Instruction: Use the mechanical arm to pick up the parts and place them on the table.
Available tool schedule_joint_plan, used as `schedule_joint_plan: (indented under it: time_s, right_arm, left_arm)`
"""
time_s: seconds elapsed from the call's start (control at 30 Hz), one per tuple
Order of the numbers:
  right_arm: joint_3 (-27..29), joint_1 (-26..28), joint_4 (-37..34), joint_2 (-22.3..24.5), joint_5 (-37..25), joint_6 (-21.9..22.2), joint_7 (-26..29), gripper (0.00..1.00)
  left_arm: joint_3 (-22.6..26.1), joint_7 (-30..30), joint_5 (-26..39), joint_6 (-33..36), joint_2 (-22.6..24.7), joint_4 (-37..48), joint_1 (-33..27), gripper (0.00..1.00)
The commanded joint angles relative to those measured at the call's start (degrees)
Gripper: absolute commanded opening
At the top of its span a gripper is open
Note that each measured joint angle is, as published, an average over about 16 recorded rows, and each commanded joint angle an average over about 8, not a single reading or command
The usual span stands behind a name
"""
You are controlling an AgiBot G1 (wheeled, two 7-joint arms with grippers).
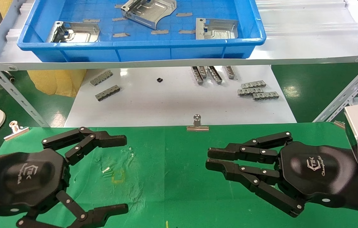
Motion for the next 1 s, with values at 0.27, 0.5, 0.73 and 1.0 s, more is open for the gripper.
schedule_joint_plan:
  time_s: [0.27, 0.5, 0.73, 1.0]
  right_arm:
    - [0.0, 0.0, 0.0, 0.0, 0.0, 0.0, 0.0, 0.0]
    - [0.0, 0.0, 0.0, 0.0, 0.0, 0.0, 0.0, 0.0]
    - [0.0, 0.0, 0.0, 0.0, 0.0, 0.0, 0.0, 0.0]
    - [0.0, 0.0, 0.0, 0.0, 0.0, 0.0, 0.0, 0.0]
  left_arm:
    - [0.0, 0.0, 0.0, -0.1, 0.1, -0.1, -0.3, 1.0]
    - [1.2, -1.3, 4.2, -0.9, 2.2, 2.0, -9.0, 1.0]
    - [7.1, -2.8, 18.5, -4.6, 11.2, 18.0, -30.3, 1.0]
    - [12.5, 2.4, 34.2, -25.4, 28.7, 47.9, -48.6, 1.0]
